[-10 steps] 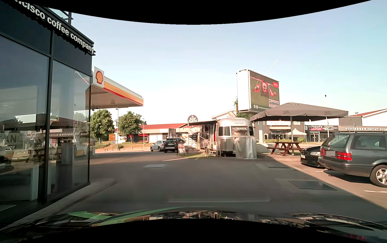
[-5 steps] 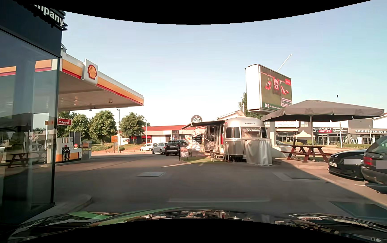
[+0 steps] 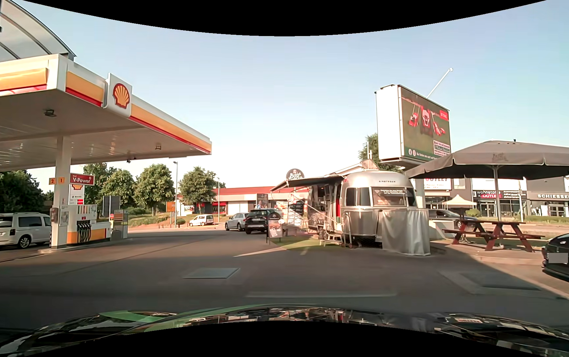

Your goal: Follow the waypoints while adhering to traffic rules and regulations

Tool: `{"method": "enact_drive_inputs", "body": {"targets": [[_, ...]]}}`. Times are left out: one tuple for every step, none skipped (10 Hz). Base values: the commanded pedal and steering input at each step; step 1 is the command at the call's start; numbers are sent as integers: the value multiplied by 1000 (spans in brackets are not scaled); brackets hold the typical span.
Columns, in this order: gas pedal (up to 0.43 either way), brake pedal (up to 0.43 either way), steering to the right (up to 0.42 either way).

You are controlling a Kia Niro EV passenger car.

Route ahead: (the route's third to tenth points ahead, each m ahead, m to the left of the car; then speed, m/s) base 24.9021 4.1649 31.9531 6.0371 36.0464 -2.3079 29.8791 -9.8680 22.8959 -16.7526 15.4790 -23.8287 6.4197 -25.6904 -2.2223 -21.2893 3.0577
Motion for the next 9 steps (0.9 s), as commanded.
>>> {"method": "enact_drive_inputs", "body": {"targets": [[8, 0, -66], [28, 0, -78], [39, 0, -89], [47, 0, -103], [47, 0, -114], [47, 0, -130], [59, 0, -147], [59, 0, -171], [59, 0, -192]]}}
